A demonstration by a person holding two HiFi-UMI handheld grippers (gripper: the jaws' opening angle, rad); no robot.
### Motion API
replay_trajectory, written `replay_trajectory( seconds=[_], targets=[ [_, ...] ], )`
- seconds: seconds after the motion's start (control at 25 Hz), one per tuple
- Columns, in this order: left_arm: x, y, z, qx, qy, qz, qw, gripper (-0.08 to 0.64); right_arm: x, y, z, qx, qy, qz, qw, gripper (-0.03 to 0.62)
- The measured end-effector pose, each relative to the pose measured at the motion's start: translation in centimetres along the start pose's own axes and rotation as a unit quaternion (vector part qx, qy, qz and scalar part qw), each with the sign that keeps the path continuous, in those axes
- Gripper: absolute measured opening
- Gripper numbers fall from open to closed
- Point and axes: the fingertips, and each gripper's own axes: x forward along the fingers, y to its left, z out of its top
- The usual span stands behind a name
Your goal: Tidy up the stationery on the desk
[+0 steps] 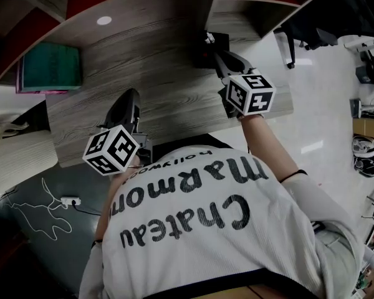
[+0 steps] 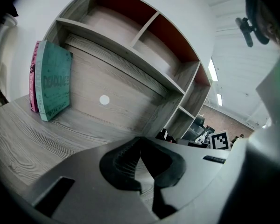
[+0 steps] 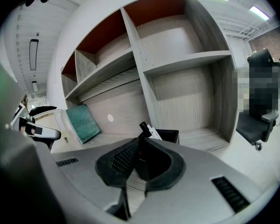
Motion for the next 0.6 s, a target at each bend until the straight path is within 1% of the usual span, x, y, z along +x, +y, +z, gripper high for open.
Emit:
replay_trajectory(
  seconds=[0.6],
  targets=[
    [-1.8,0.8,-0.1,-0.008,-0.017,0.011,0.9998,0.015,0.3,-0.2,-0.6,0.008,0.011,-0.011,1.000,0.046]
  ],
)
